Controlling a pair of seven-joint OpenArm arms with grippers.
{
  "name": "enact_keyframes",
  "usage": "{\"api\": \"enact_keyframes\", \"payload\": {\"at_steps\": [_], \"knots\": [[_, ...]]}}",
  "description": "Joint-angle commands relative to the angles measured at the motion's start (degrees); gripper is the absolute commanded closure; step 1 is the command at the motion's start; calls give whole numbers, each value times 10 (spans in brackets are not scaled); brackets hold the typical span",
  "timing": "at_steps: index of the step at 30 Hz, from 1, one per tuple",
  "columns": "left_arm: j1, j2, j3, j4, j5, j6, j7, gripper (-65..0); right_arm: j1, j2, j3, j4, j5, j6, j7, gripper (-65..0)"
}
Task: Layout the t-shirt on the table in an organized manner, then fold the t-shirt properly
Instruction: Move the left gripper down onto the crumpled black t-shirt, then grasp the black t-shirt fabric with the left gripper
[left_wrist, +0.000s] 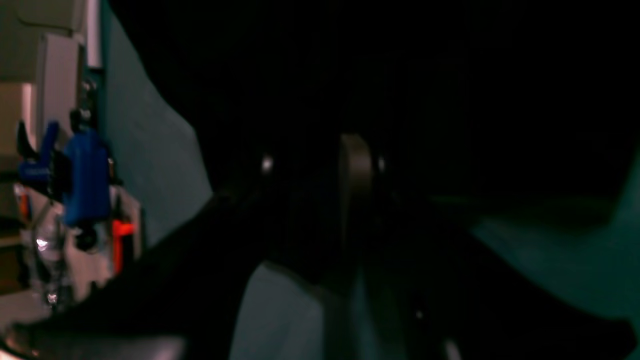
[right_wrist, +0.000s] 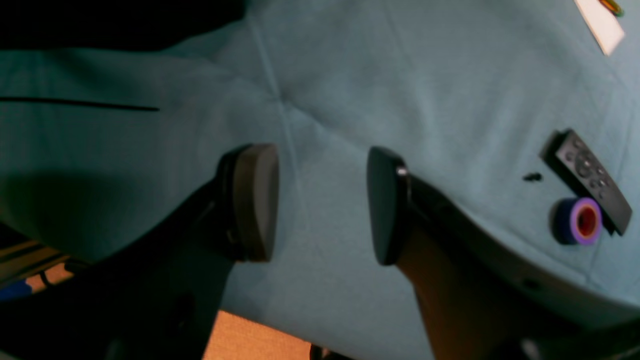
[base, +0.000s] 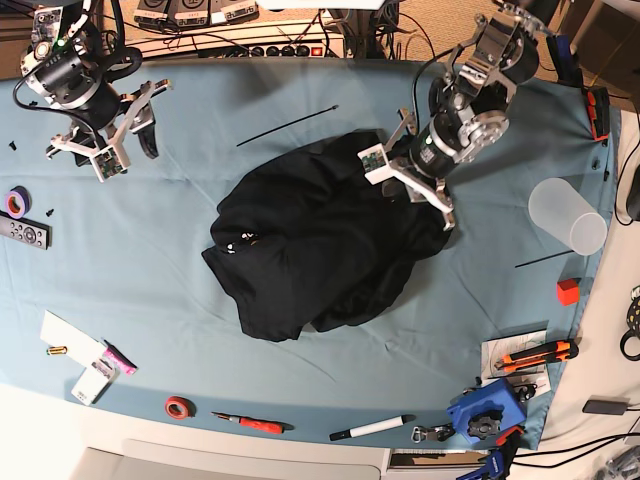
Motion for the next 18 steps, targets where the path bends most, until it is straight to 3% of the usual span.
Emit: {"api": "enact_keyframes", "payload": {"at_steps": [1, 6, 10, 14, 18], "knots": [[-7, -3, 0, 1, 5, 4, -8, -183, 0, 6, 5, 8, -5, -2, 10, -287], [-19, -3, 0, -48, 4, -26, -7, -169, 0, 6, 5, 8, -9, -3, 13, -287], [-25, -3, 0, -73, -5, -19, -7, -8, 0, 6, 5, 8, -9, -3, 18, -287], [-32, -3, 0, -72, -60, 58, 10, 0, 0, 6, 5, 8, -9, -3, 23, -287], [-70, -3, 0, -69, -101, 162, 89, 0, 0, 7, 5, 8, -9, -3, 25, -287]]}}
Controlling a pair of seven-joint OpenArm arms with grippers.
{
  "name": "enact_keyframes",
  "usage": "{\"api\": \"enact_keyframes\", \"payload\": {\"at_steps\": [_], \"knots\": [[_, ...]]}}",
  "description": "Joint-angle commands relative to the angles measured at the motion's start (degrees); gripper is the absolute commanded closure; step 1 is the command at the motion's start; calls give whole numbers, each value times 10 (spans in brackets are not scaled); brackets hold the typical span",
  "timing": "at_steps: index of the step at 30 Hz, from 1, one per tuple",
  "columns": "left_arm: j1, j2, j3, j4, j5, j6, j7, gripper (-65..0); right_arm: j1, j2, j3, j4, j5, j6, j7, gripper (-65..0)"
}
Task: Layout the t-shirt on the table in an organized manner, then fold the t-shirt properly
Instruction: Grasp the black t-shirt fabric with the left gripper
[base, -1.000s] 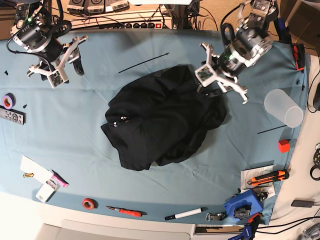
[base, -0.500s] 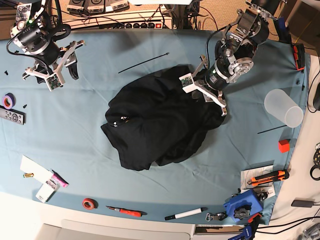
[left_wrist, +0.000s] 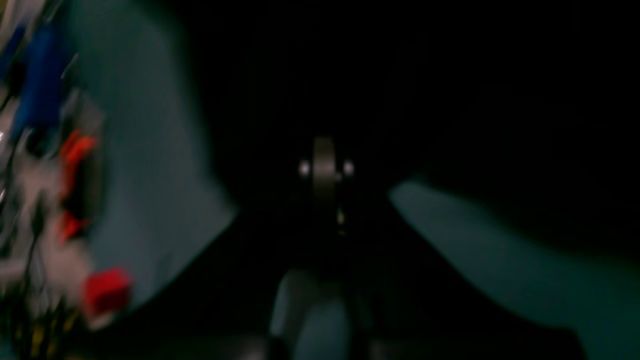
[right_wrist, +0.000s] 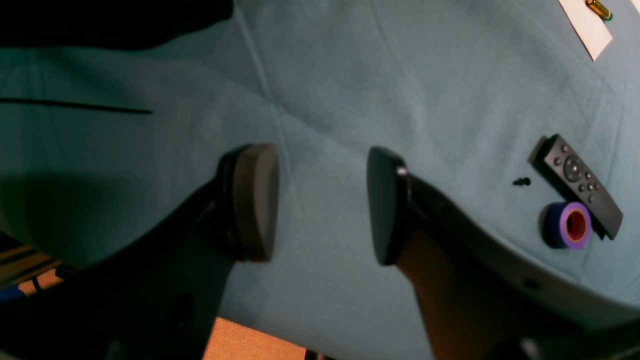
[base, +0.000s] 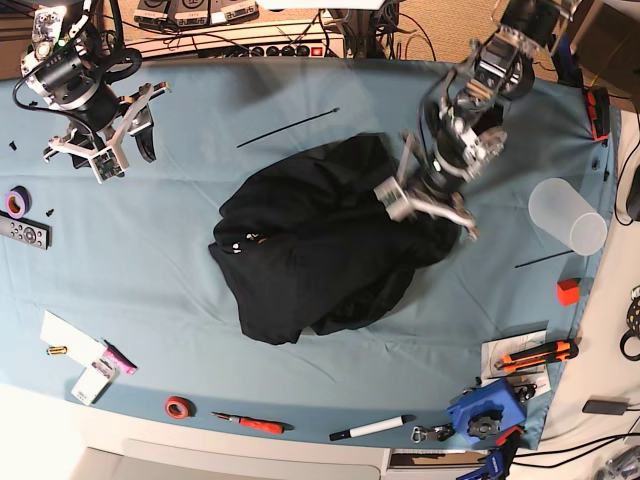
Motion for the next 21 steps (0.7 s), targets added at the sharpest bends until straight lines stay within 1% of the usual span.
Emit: {"api": "enact_keyframes", "payload": {"at_steps": [1, 2, 4, 6, 11, 13, 14, 16, 17, 19, 20, 21], "knots": [[-26, -3, -4, 12, -2, 30, 1, 0, 0, 6, 5, 8, 3, -3, 11, -287], [-41, -3, -4, 12, -11, 49, 12, 0, 0, 6, 5, 8, 3, -3, 11, -287], [-72, -3, -5, 12, -32, 62, 29, 0, 0, 6, 5, 8, 3, -3, 11, -287], [-98, -3, -5, 12, -48, 61, 38, 0, 0, 6, 5, 8, 3, -3, 11, -287], [-138, -3, -5, 11, -56, 61, 57, 0, 0, 6, 5, 8, 3, -3, 11, -287], [-138, -3, -5, 14, -91, 60, 87, 0, 0, 6, 5, 8, 0, -3, 11, -287], [-137, -3, -5, 17, -117, 50, 113, 0, 0, 6, 5, 8, -7, -3, 11, -287], [-135, -3, -5, 29, -164, 11, 177, 0, 0, 6, 5, 8, -24, -3, 13, -287], [-136, -3, -5, 40, -186, -8, 211, -35, 0, 6, 5, 8, -30, -3, 15, -287], [-135, -3, -5, 69, -220, -33, 282, -142, 2, 6, 5, 8, -31, -12, 17, -287], [-134, -3, -5, 85, -238, -32, 308, -201, 3, 6, 5, 8, -31, -18, 17, -287], [-130, -3, -5, 102, -253, -29, 321, -255, 6, 6, 5, 8, -31, -21, 17, -287]]}}
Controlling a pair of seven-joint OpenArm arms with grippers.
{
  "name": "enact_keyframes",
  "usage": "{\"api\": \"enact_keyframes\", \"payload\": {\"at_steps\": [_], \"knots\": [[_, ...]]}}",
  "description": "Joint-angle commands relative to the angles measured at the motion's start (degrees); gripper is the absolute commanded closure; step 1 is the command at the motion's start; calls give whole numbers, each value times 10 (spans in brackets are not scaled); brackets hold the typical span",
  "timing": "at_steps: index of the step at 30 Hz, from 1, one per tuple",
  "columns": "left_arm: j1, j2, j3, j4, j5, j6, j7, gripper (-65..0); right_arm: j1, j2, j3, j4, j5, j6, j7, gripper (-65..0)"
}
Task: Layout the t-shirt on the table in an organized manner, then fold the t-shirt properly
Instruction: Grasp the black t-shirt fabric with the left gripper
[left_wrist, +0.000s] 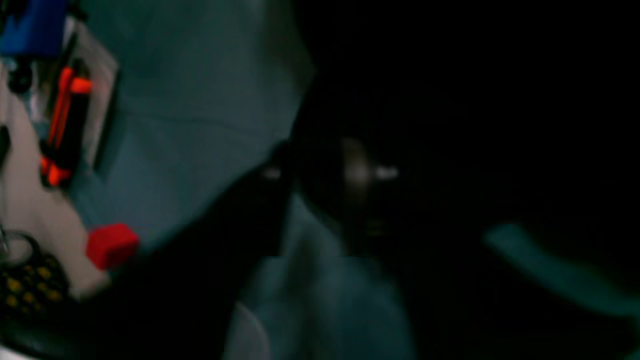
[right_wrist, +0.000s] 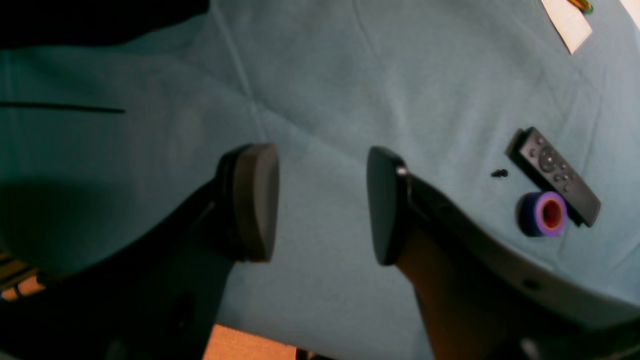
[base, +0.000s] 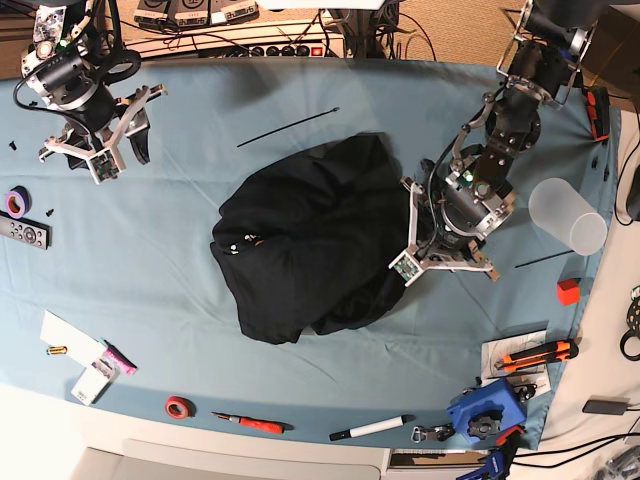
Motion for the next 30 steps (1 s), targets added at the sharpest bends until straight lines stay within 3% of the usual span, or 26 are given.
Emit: {"api": "enact_keyframes", "payload": {"at_steps": [1, 3, 7, 10, 15, 26, 30], "knots": [[0, -2, -3, 24, -6, 2, -6, -298, 2, 7, 5, 8, 1, -6, 15, -287], [25, -1, -3, 47, -28, -3, -16, -335, 1, 7, 5, 8, 1, -6, 14, -287], [78, -1, -3, 59, -75, -72, -23, -335, 1, 7, 5, 7, 0, -7, 11, -287], [107, -1, -3, 59, -73, -91, -37, -335, 2, 7, 5, 7, 1, -7, 12, -287], [131, 1, -3, 53, 12, -76, -148, -335, 2, 7, 5, 7, 1, -7, 12, -287], [129, 3, -3, 47, 30, -69, -170, -335, 2, 7, 5, 7, 1, -7, 12, -287], [127, 22, -3, 23, 33, -70, -173, -335, 2, 7, 5, 7, 1, -7, 12, -287]]}}
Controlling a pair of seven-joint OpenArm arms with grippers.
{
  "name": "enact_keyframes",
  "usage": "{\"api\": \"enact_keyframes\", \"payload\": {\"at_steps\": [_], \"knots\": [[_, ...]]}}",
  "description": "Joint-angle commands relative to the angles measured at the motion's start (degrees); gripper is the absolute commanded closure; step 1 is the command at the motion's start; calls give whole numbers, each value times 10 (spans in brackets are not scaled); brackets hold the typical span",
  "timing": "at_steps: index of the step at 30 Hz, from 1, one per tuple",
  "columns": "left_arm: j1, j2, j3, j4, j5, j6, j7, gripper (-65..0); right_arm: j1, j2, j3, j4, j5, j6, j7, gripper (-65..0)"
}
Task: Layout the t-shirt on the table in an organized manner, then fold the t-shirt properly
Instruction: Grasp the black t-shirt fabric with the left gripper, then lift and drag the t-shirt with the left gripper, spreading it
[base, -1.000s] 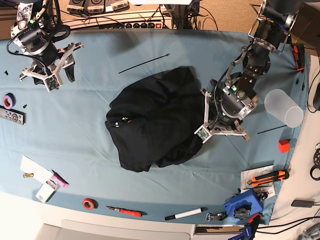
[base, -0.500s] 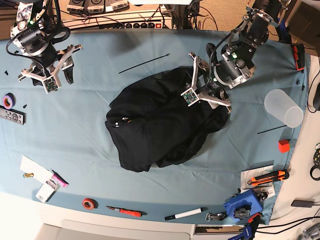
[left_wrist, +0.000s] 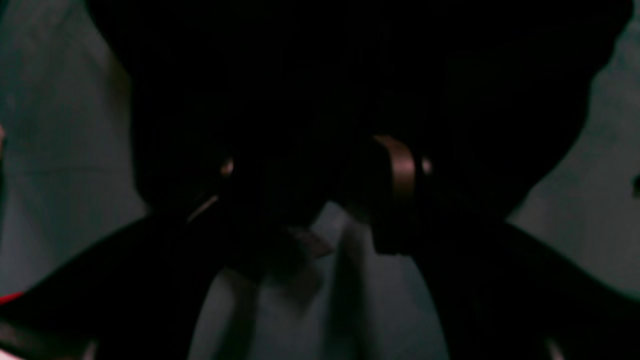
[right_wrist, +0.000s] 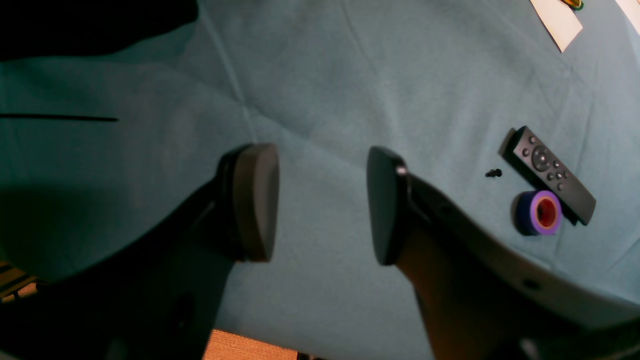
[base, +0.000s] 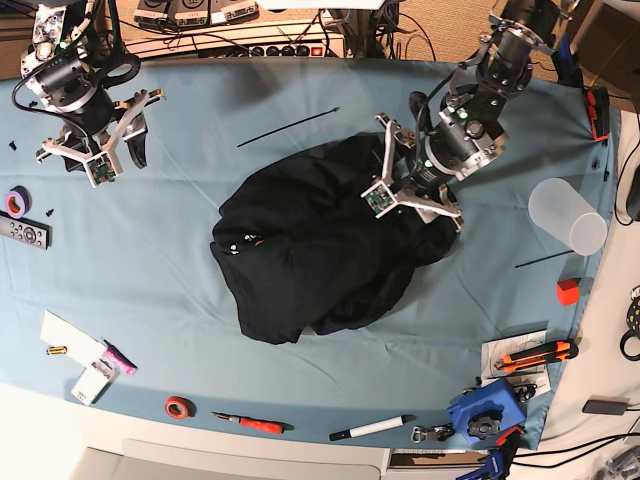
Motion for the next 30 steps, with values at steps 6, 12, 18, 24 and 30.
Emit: {"api": "enact_keyframes", "payload": {"at_steps": [6, 12, 18, 24, 30], "knots": [[-24, 37, -2, -45, 46, 80, -13, -335, 0, 7, 5, 7, 0, -3, 10, -287], [-50, 39, -2, -45, 46, 154, 11, 0, 0, 7, 5, 7, 0, -3, 10, -287], [-85, 38, -2, -45, 89, 223, 52, 0, 1, 7, 5, 7, 0, -3, 13, -287], [-139, 34, -10, -45, 166, 234, 79, 0, 1, 7, 5, 7, 0, -3, 14, -287], [-177, 34, -116, -45, 144, 253, 81, 0, 1, 7, 5, 7, 0, -3, 16, -287]]}}
